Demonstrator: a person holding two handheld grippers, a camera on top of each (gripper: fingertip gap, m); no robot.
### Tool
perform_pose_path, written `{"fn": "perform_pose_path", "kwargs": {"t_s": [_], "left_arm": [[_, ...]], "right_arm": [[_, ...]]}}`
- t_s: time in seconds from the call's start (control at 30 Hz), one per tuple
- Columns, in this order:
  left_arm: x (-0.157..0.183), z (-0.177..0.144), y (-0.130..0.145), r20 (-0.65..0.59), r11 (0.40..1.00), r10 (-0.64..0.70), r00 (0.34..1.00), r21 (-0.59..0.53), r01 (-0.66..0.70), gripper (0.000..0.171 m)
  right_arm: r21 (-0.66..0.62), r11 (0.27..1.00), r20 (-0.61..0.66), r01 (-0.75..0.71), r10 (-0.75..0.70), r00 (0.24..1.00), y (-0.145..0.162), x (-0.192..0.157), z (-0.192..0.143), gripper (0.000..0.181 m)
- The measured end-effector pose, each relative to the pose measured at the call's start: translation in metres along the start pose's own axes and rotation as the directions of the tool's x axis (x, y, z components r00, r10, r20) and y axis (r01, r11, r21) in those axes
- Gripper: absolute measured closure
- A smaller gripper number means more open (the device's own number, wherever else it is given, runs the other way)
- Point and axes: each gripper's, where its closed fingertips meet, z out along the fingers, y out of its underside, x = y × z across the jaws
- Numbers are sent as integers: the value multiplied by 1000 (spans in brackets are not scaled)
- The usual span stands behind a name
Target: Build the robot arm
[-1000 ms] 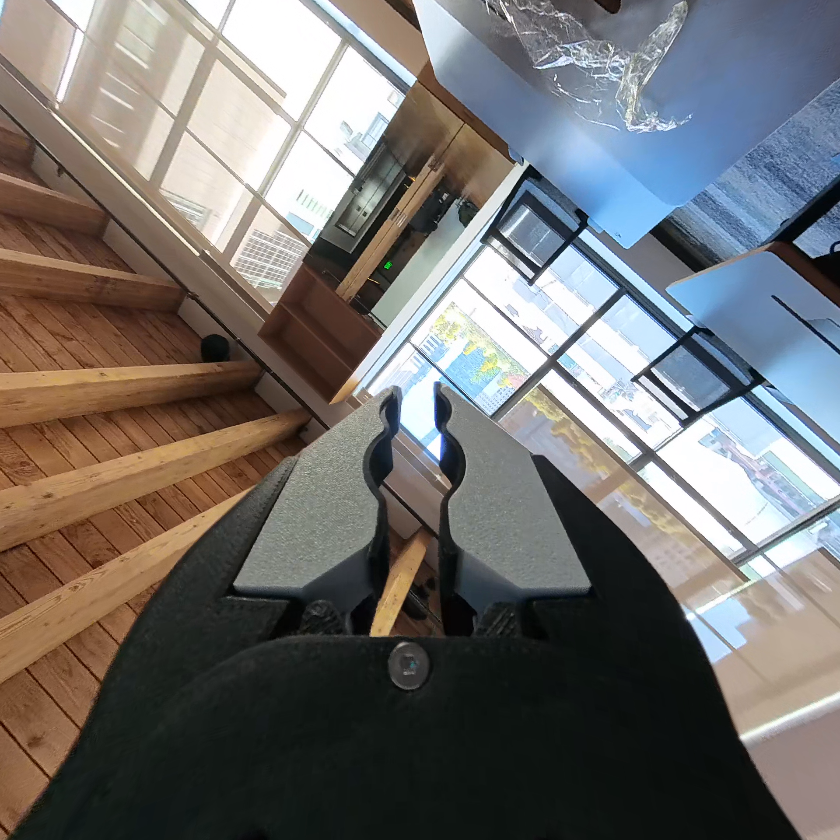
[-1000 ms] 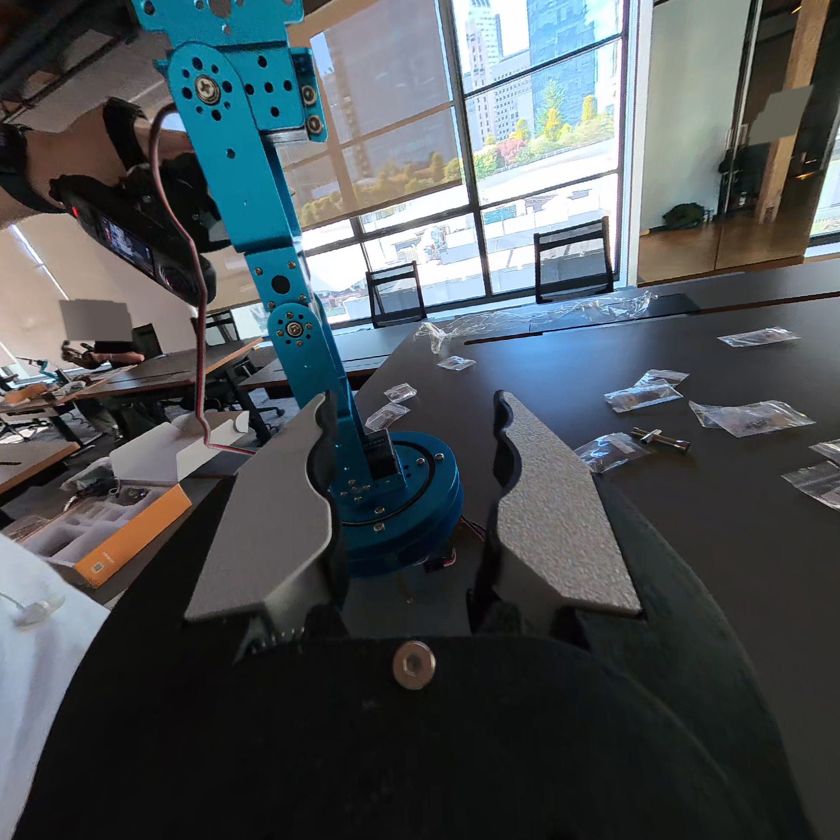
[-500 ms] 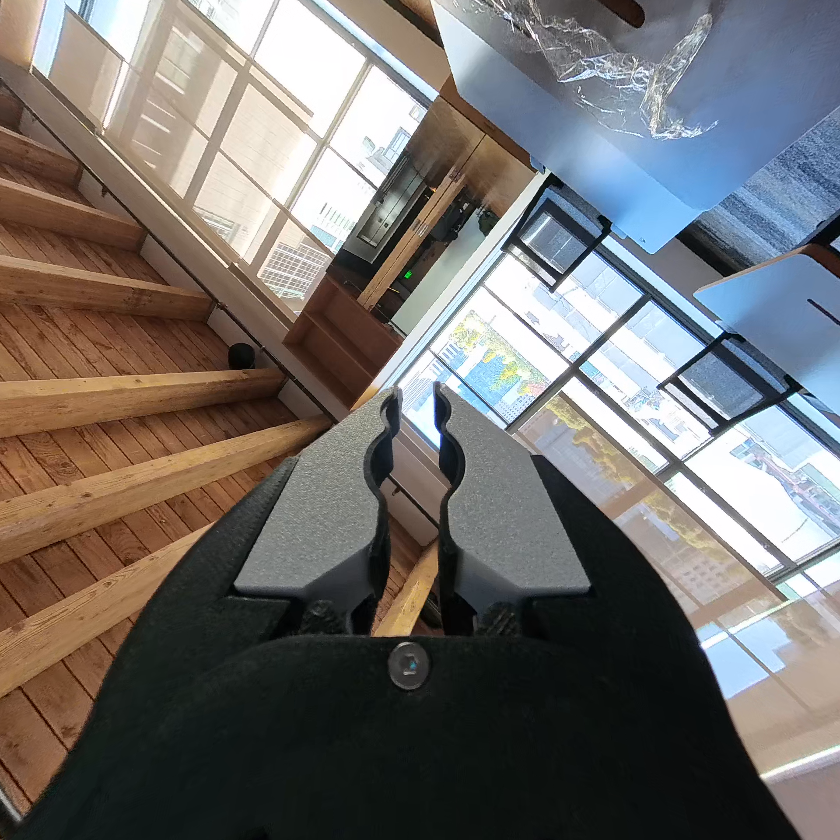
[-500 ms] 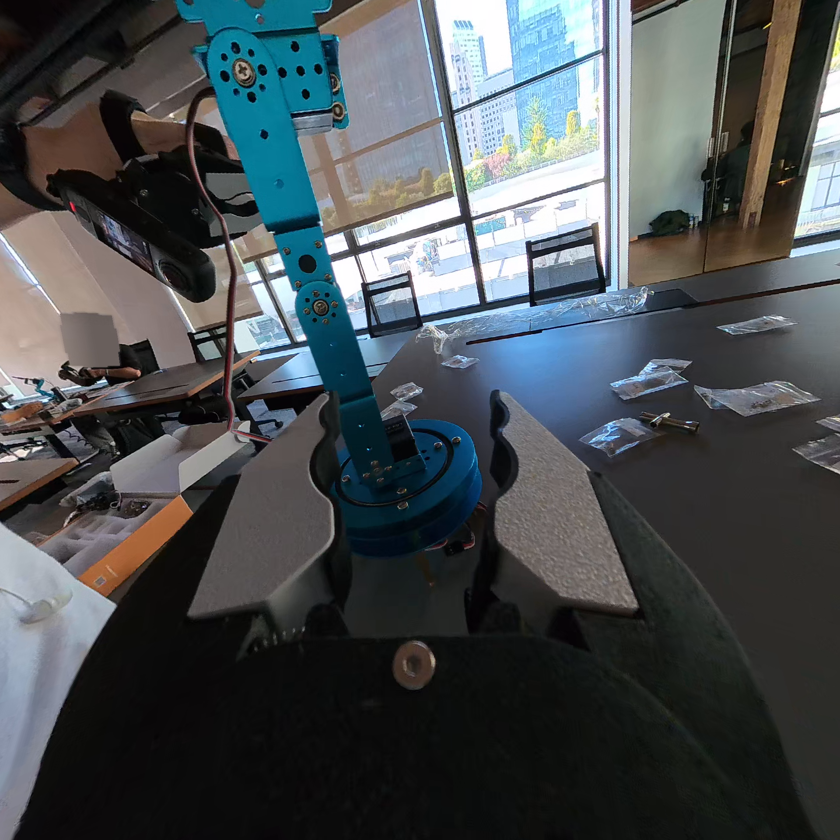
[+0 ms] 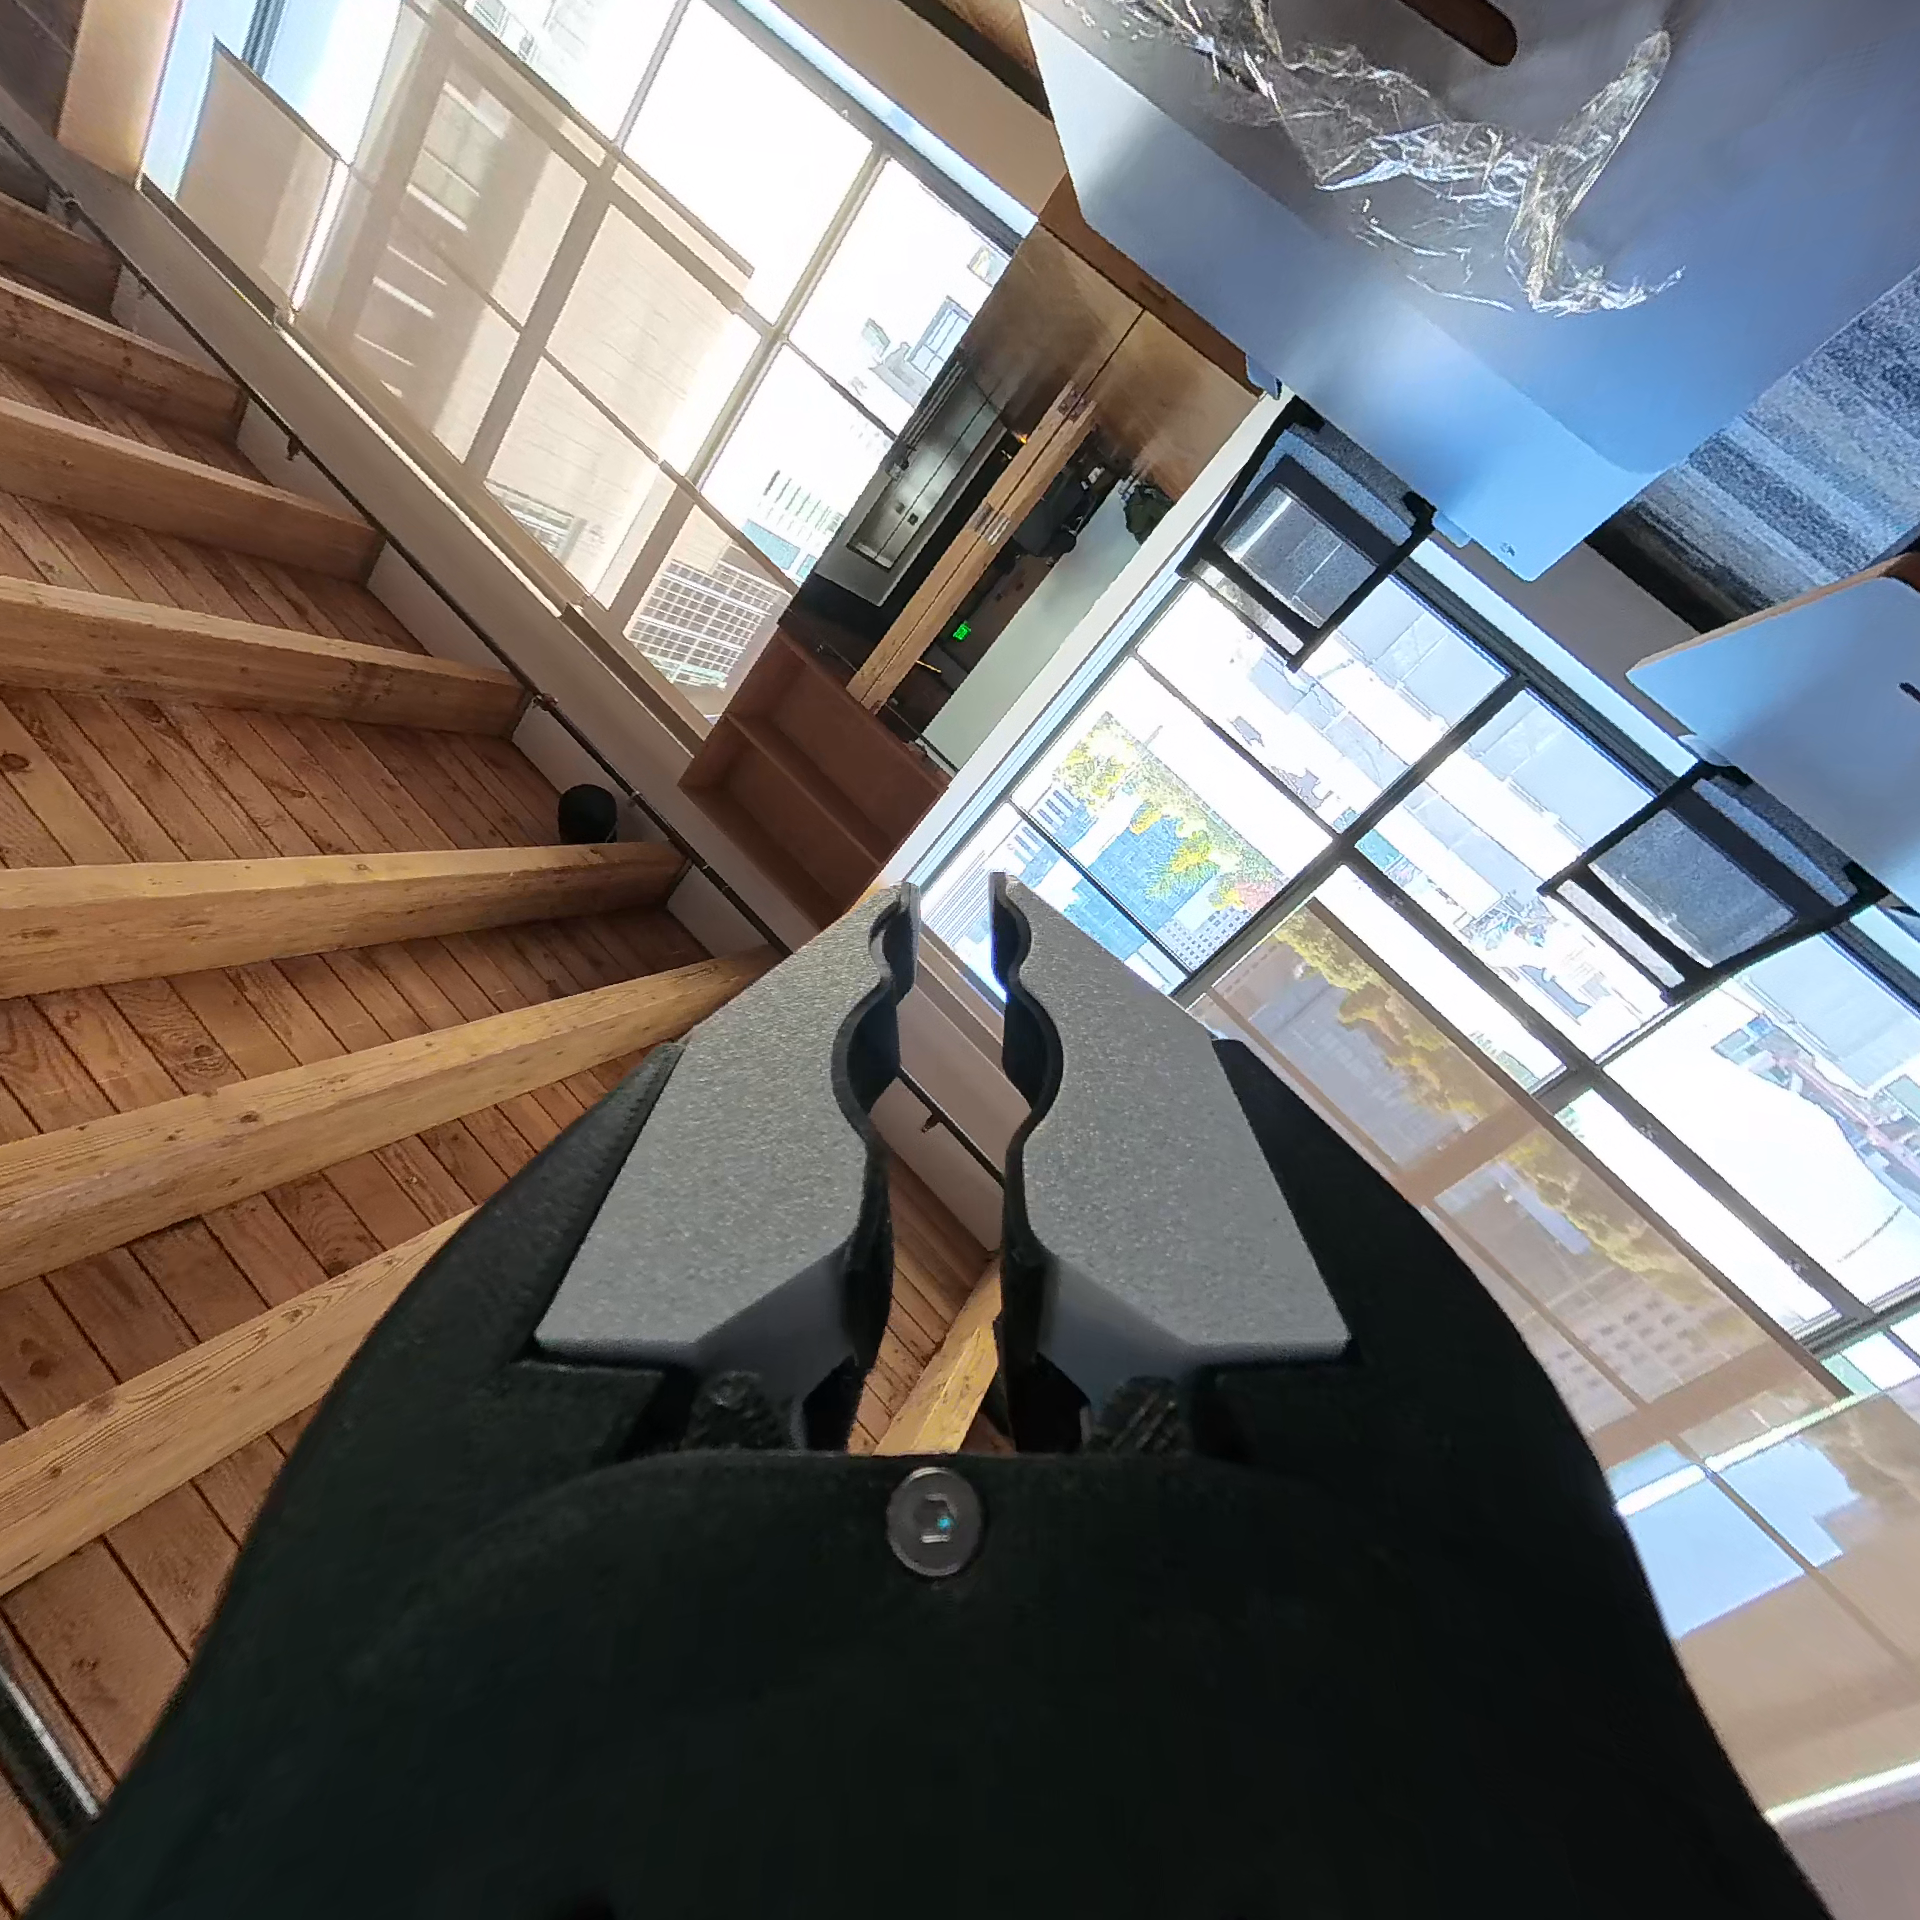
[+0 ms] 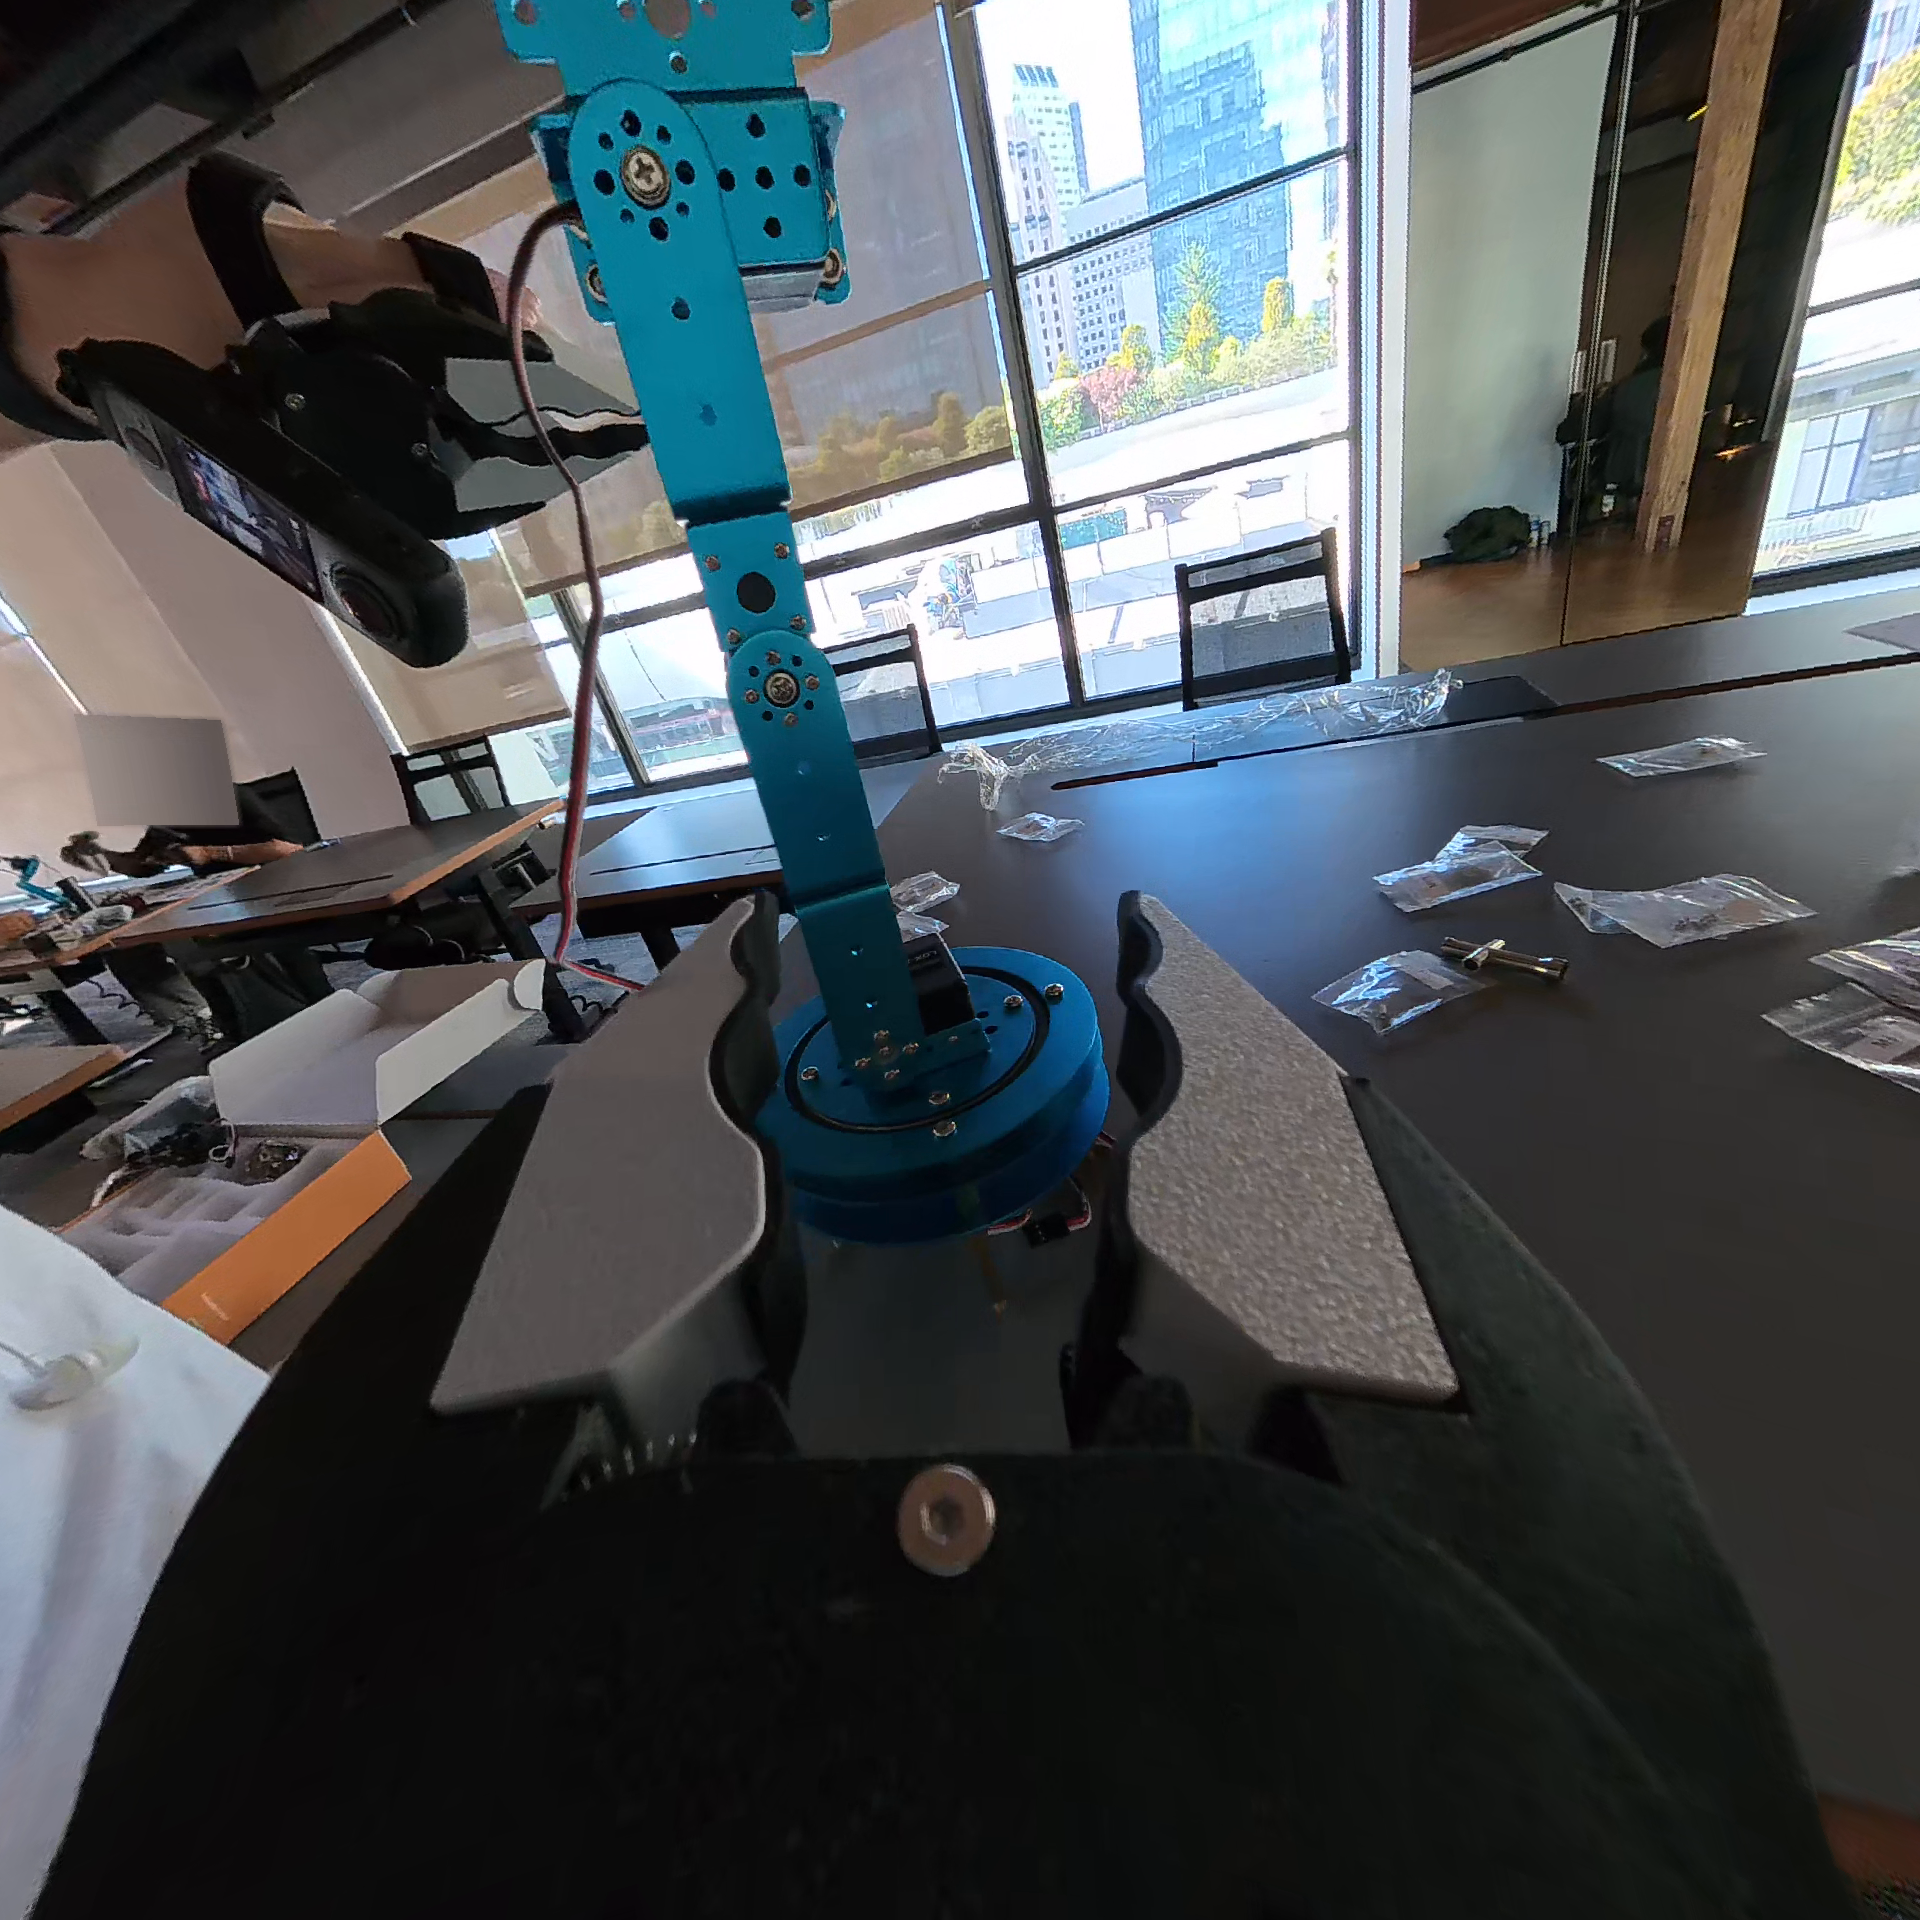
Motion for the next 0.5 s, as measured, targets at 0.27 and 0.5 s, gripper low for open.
{"fn": "perform_pose_path", "kwargs": {"t_s": [0.27, 0.5], "left_arm": [[6, -2, -13, -96, 969, -236, 967, 52, 241, 160], [30, -60, -82, -707, 130, -691, 153, 88, 988, 154]], "right_arm": [[-20, 1000, -14, 20, -20, 1000, 1, -7, -11, 116], [-54, 996, 11, 65, -65, 998, 6, -20, -20, 121]]}}
